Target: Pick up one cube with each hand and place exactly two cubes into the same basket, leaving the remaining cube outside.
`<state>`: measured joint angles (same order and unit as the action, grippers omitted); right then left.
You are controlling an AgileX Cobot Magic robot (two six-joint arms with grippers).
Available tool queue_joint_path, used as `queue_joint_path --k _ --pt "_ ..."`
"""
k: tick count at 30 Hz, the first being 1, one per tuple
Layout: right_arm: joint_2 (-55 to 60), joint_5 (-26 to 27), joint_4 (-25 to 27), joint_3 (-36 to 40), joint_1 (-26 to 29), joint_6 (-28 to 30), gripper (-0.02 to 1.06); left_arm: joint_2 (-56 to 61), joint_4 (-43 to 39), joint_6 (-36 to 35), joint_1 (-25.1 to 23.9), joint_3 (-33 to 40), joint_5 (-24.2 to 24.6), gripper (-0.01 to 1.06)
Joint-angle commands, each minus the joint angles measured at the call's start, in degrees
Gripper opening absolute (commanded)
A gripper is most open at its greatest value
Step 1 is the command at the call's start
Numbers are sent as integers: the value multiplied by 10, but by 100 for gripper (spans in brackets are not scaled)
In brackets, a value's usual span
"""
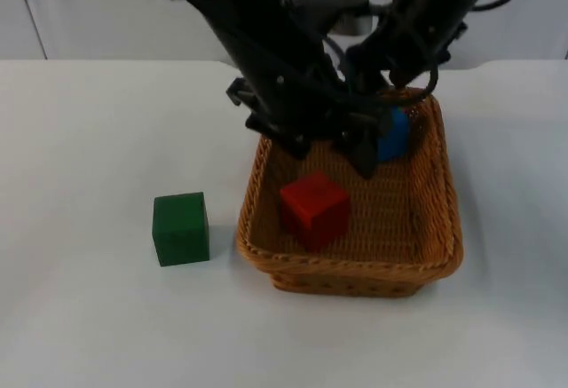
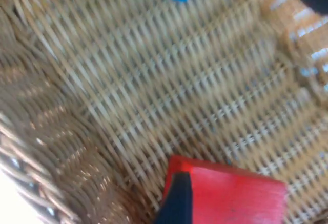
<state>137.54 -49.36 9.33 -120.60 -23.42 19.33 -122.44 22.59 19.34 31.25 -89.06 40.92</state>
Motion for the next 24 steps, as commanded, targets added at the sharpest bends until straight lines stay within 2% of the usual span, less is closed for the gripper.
queue_joint_path --k 1,12,16,24 --pt "-24 -6 -2 -4 -2 11 70 23 -8 -3 1 2 4 75" --pt "-121 -36 -2 -4 -2 12 70 107 -39 -9 0 2 6 75" --pt "-146 -50 -2 -4 -2 12 70 131 -65 -32 0 2 7 75" --pt "-186 -101 1 7 -2 12 70 169 -104 -62 0 2 27 75"
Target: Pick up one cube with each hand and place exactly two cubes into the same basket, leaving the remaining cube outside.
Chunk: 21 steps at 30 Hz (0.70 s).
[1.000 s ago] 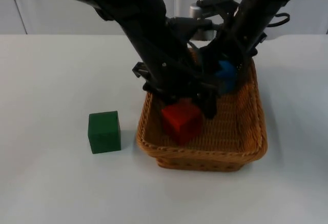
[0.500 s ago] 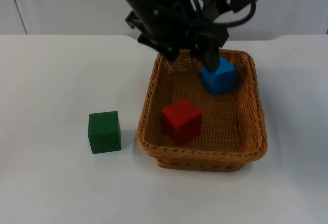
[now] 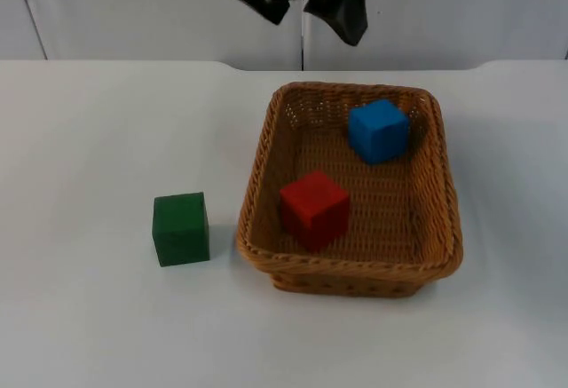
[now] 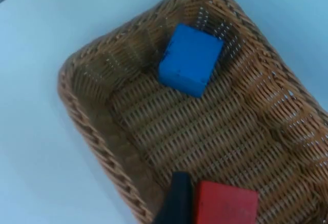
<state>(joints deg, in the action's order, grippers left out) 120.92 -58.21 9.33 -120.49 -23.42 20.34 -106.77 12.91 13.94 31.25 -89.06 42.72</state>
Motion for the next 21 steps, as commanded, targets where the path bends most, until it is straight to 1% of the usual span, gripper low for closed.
queue_joint_path --k 1,5,6,7,10,11,14,15,16,20,21 --pt "-20 -12 1 6 -2 2 70 12 -7 -8 0 2 9 75" --pt "-56 4 16 66 -2 2 70 25 -8 -10 0 3 21 75" --pt "-65 14 16 85 -2 2 70 26 -10 -14 0 3 22 75" --pt "-65 14 16 85 -2 2 70 26 -10 -14 0 3 22 75" --pt "-94 35 15 137 -2 2 70 30 -10 -21 0 3 26 75" --pt "-94 35 15 137 -2 2 70 30 -10 -21 0 3 26 75" --pt "-130 60 15 191 -2 2 70 41 -16 -21 0 11 31 75" --pt "-141 67 15 206 -2 2 70 48 -17 -22 0 16 30 75" --pt "-141 67 15 206 -2 2 70 48 -17 -22 0 16 30 75" --pt "-191 101 17 273 -2 1 70 86 -22 -22 0 69 -6 75" --pt "-191 101 17 273 -2 1 70 86 -22 -22 0 69 -6 75"
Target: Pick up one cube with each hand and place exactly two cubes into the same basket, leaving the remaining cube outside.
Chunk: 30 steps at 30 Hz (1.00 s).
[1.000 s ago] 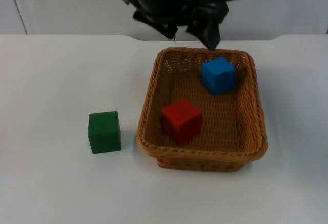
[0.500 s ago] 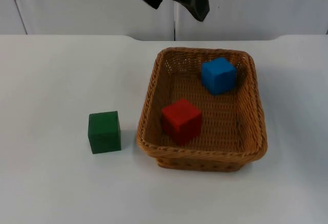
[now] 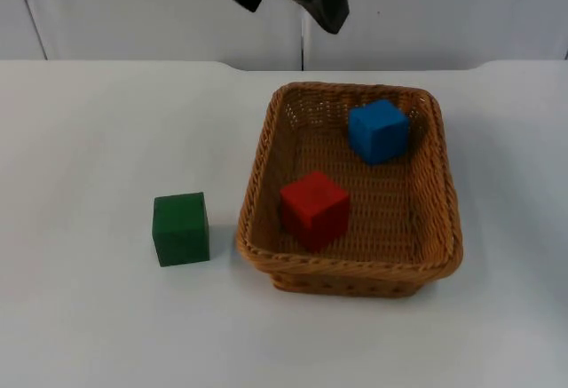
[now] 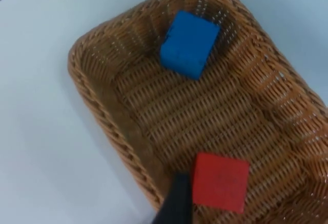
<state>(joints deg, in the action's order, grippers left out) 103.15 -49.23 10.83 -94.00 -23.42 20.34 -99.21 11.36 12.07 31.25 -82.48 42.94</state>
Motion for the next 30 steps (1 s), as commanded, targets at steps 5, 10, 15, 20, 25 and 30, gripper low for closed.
queue_joint_path --k 5,10,15,20,25,30 --pt "-80 61 15 100 -2 2 70 58 -8 -4 0 69 -40 75" --pt "-141 92 29 187 -2 3 70 99 -29 -4 0 117 -55 75" --pt "-213 124 36 276 -2 5 70 143 -32 -4 0 163 -78 75" --pt "-291 139 49 342 -2 5 70 190 -31 -6 0 208 -94 75" --pt "-380 143 61 401 -2 5 70 251 -31 -6 0 259 -111 75" --pt "-489 143 65 456 -2 2 70 321 -28 -6 0 310 -123 75"
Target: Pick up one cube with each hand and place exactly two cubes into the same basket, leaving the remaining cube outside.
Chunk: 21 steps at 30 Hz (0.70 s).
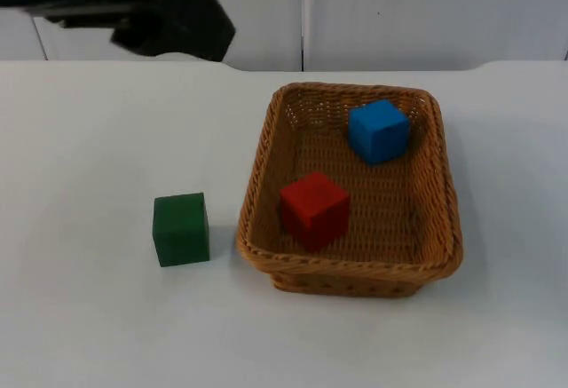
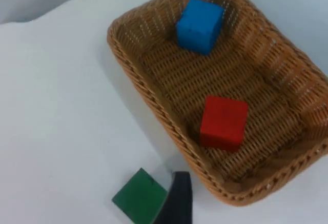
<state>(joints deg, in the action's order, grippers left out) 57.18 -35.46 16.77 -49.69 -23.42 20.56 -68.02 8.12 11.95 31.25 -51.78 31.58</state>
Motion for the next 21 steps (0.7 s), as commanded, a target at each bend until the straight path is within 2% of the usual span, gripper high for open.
queue_joint_path --k 1,6,10,13,21 --pt "-54 5 7 21 -2 -4 70 34 5 -9 0 20 -9 75" --pt "-144 0 18 46 -2 -3 70 105 5 -24 0 55 -7 75" --pt "-210 -27 18 54 -2 -3 70 158 4 -31 0 75 1 75" --pt "-278 -63 29 69 -2 -3 70 221 2 -33 0 81 42 75" --pt "-376 -119 30 90 -2 -3 70 333 -3 -33 0 81 102 75"
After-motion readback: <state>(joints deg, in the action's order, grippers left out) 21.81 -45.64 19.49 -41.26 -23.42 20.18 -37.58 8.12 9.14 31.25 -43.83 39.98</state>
